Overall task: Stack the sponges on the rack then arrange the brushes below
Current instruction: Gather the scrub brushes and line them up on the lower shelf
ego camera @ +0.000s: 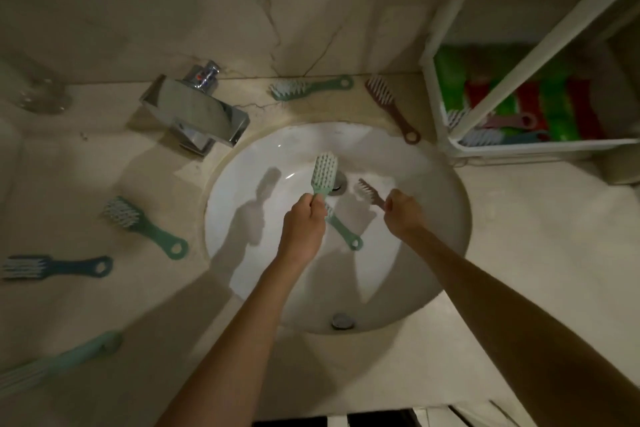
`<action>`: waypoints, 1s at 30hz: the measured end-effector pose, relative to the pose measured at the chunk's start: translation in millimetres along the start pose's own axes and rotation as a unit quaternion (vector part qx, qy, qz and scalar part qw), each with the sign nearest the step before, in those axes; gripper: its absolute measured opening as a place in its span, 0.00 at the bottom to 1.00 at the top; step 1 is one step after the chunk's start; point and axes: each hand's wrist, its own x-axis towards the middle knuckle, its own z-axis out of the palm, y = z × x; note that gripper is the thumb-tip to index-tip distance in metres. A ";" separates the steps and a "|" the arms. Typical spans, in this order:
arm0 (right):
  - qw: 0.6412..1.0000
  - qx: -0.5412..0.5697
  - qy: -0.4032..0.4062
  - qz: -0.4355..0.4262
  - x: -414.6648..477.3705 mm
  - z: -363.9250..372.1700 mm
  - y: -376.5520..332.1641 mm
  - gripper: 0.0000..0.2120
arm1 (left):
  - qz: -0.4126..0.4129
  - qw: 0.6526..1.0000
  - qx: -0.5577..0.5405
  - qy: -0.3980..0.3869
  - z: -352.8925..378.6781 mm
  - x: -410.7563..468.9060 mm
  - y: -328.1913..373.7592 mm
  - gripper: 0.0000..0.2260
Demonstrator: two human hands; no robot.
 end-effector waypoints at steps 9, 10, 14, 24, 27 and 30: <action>0.975 0.183 0.078 -0.102 -75.8 -78.5 28.4 0.09 | 0.119 0.989 -0.069 0.050 28.5 -51.3 64.4 0.12; 0.974 0.184 0.091 -0.098 -82.8 -87.7 36.4 0.09 | 0.131 0.988 -0.063 0.041 34.1 -57.6 72.1 0.12; 0.964 0.198 0.166 -0.060 -97.2 -124.4 75.3 0.07 | 0.169 0.985 -0.044 -0.001 56.1 -76.0 93.8 0.14; 0.966 0.138 0.197 -0.094 -51.5 -208.8 106.7 0.12 | 0.185 0.981 0.064 -0.001 100.8 -77.1 123.1 0.15; 0.973 0.093 0.174 -0.116 -21.8 -224.1 97.8 0.11 | 0.172 0.982 0.079 0.002 104.1 -71.6 124.1 0.12; 0.971 0.112 0.172 -0.125 3.3 -229.6 86.2 0.09 | 0.147 0.986 0.076 -0.002 105.2 -65.8 119.5 0.11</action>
